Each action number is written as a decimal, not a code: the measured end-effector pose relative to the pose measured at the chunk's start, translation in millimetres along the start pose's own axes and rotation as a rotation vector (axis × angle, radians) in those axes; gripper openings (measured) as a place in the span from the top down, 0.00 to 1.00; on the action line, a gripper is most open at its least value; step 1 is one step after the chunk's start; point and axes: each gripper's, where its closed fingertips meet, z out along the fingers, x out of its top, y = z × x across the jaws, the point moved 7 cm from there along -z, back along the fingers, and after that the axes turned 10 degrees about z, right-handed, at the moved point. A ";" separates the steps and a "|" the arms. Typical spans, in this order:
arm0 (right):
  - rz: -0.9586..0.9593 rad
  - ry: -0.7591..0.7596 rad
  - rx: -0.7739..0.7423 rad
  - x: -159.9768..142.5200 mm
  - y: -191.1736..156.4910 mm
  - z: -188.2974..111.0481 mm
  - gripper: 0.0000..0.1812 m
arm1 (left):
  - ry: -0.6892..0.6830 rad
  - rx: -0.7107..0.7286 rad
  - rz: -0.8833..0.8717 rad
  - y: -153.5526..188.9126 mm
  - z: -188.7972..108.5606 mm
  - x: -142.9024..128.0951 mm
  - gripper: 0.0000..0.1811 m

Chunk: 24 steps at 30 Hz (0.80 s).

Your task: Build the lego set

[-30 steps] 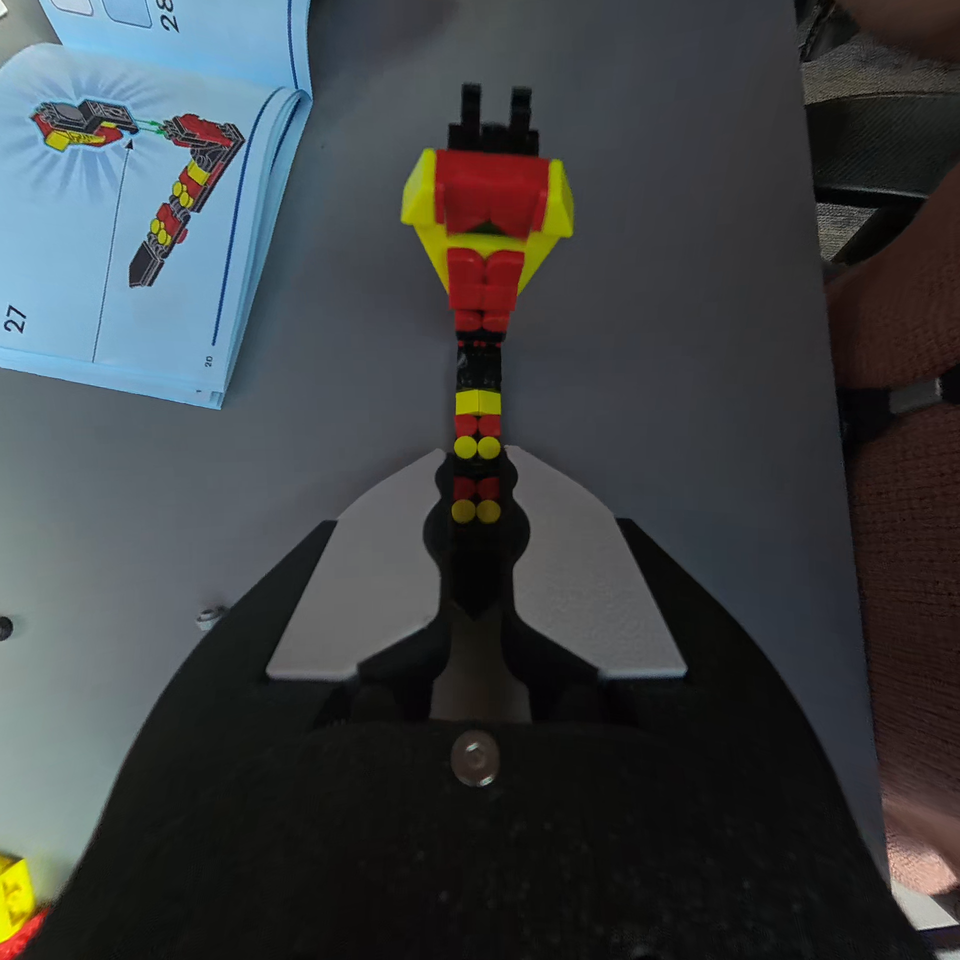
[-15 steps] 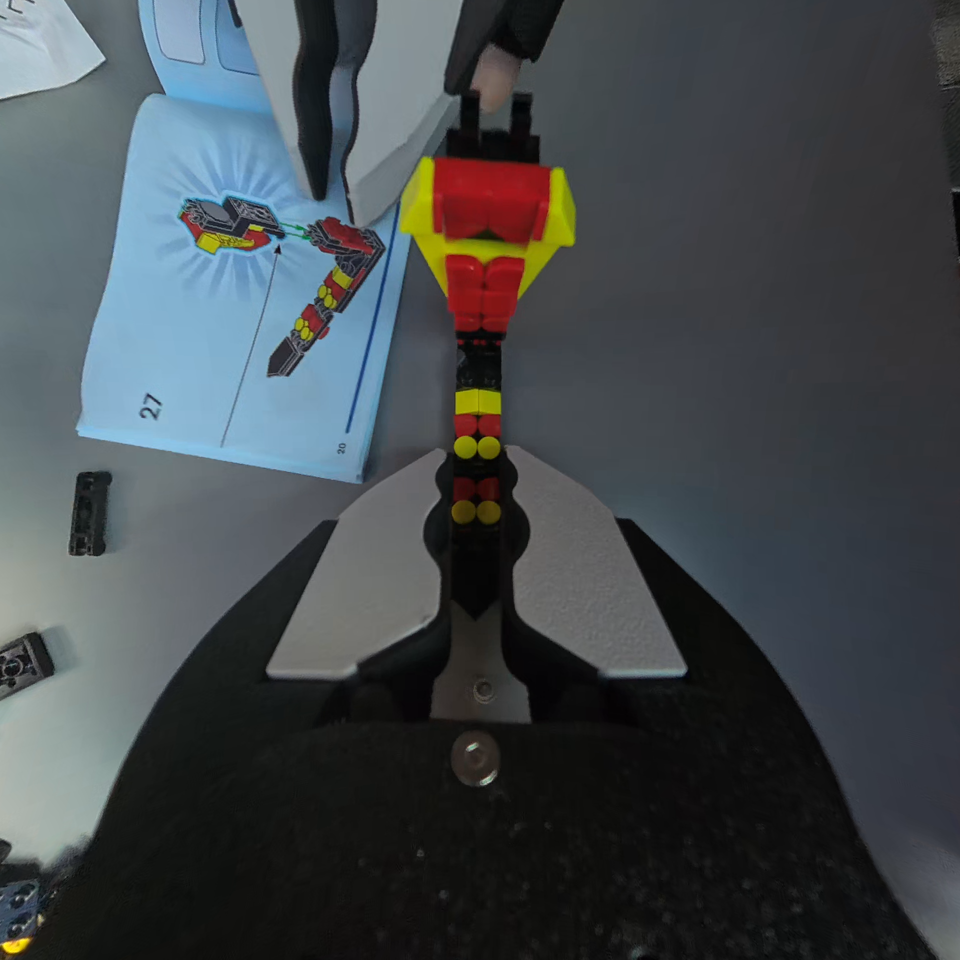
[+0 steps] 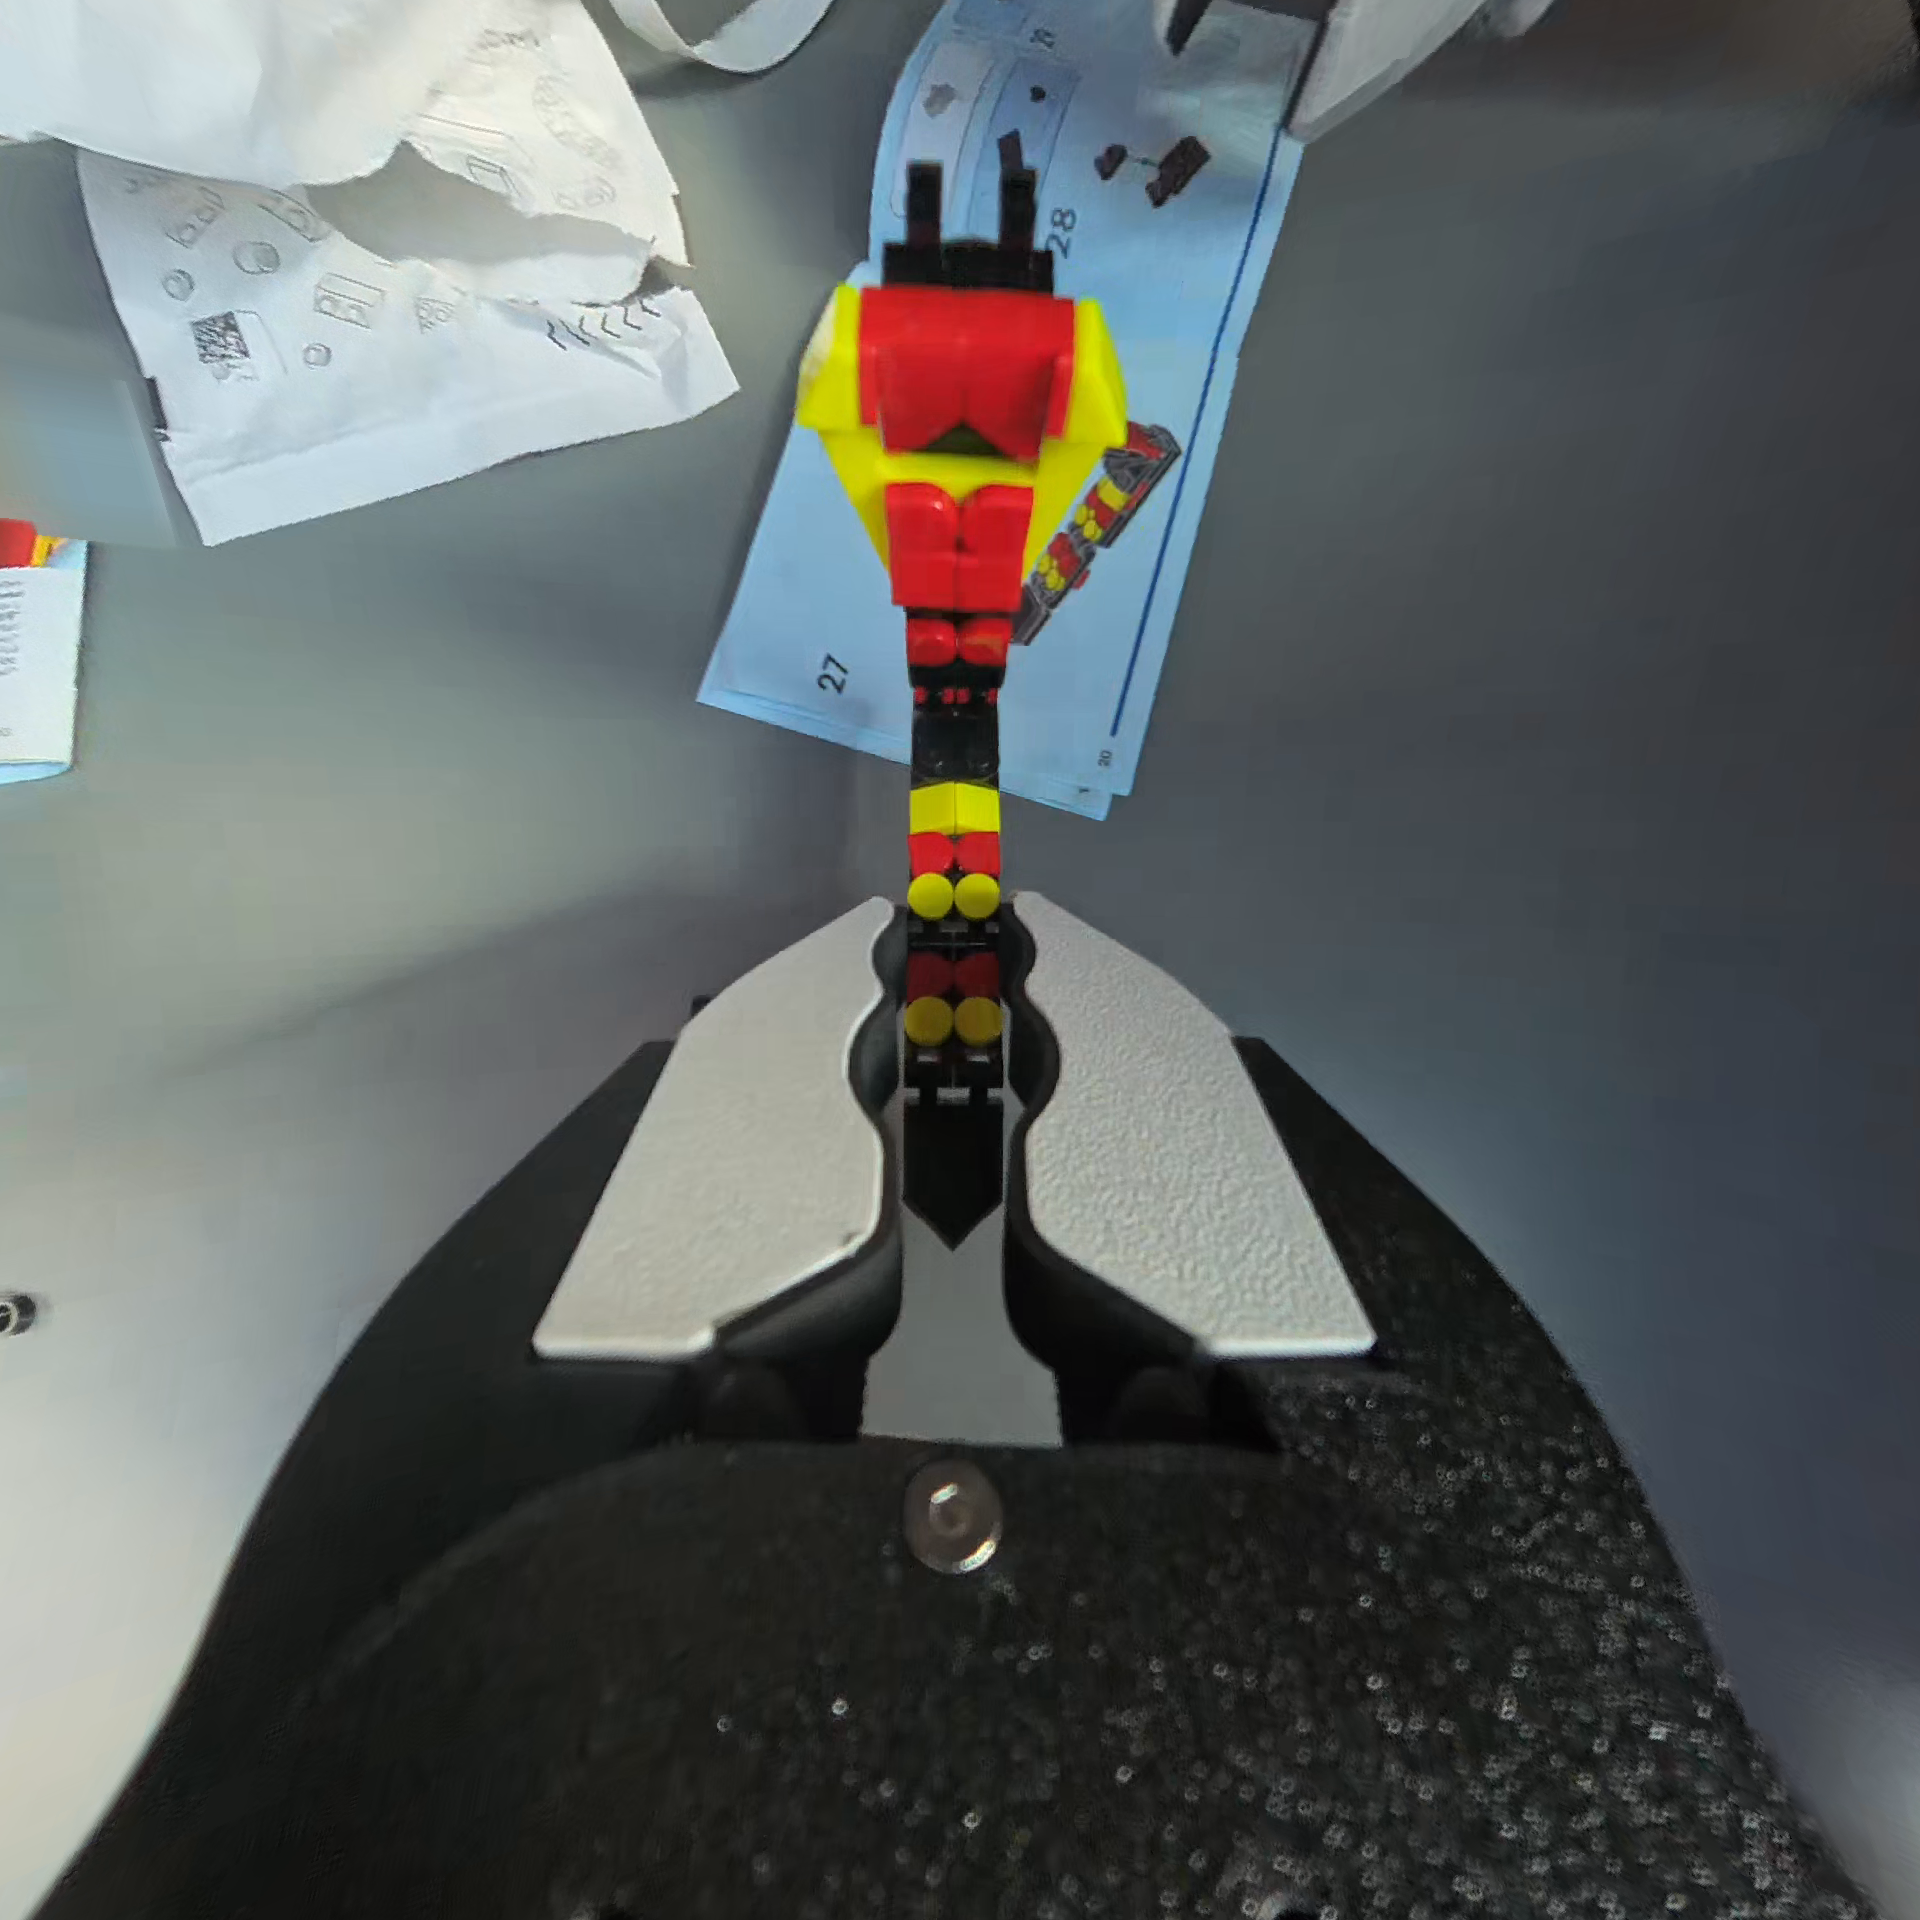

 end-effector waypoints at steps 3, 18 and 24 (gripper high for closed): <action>0.045 0.069 -0.032 -8.8 5.7 -26.9 0.85 | -0.011 0.049 0.008 -41.9 -0.2 2.8 0.91; 0.195 0.093 -0.102 -77.4 6.9 -90.7 0.84 | -0.067 -0.022 0.038 -94.3 44.0 -12.8 0.88; 0.140 0.108 -0.068 -61.0 -3.0 -79.4 0.84 | -0.109 0.056 0.040 -85.0 14.4 -17.6 0.79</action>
